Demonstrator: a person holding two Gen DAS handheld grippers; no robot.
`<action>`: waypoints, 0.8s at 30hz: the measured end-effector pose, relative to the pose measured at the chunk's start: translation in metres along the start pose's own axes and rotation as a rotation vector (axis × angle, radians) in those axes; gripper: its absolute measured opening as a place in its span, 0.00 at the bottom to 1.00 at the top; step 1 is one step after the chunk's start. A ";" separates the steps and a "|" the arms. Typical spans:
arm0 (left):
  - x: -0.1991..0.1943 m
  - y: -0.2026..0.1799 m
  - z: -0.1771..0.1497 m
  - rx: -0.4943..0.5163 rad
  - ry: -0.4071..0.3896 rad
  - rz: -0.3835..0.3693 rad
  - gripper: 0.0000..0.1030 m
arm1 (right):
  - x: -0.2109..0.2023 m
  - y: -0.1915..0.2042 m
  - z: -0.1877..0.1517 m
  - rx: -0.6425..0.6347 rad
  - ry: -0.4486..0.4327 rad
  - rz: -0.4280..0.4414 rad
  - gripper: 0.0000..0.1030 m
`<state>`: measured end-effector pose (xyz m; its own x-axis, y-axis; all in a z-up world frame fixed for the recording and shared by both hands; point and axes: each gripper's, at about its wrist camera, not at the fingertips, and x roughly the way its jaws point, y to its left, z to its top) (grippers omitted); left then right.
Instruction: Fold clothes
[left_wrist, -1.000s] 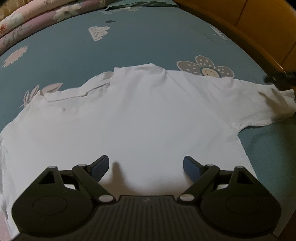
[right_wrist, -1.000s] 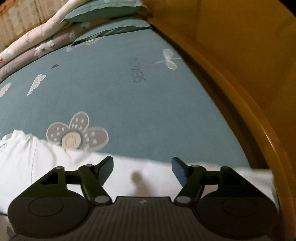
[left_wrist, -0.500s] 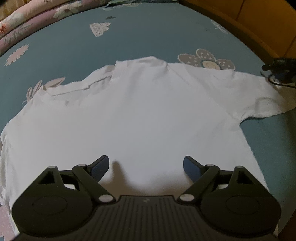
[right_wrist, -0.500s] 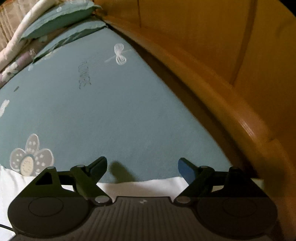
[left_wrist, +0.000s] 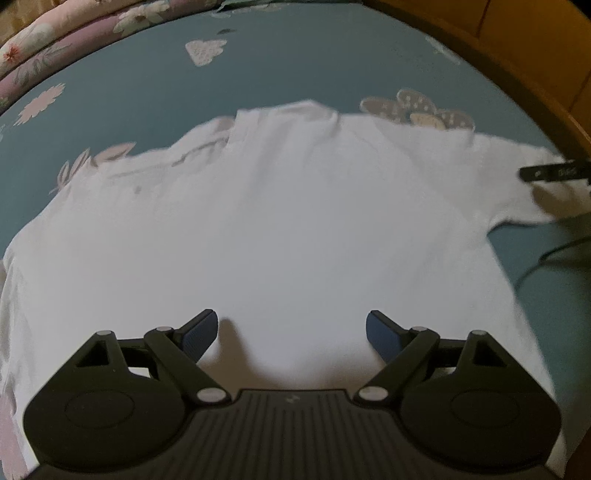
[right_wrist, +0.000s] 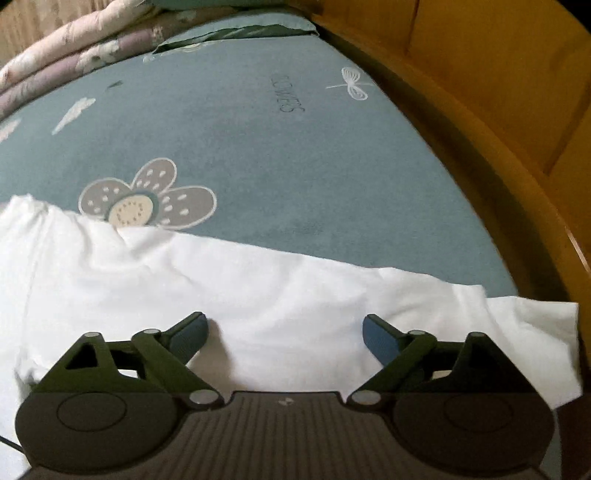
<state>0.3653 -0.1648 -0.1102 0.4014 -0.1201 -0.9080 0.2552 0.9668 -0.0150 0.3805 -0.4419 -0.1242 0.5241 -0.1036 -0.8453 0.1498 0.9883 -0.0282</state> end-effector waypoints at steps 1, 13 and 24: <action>0.001 0.002 -0.004 -0.014 0.005 -0.003 0.85 | -0.005 -0.003 -0.002 0.009 0.014 -0.020 0.92; -0.010 0.019 -0.016 -0.055 -0.065 -0.004 0.85 | -0.033 0.082 0.000 -0.030 -0.015 0.178 0.92; -0.020 0.065 -0.053 -0.206 -0.037 0.013 0.87 | -0.030 0.120 -0.021 -0.095 0.096 0.179 1.00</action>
<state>0.3274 -0.0881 -0.1147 0.4360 -0.1122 -0.8929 0.0663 0.9935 -0.0925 0.3650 -0.3183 -0.1138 0.4523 0.0814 -0.8882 -0.0202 0.9965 0.0810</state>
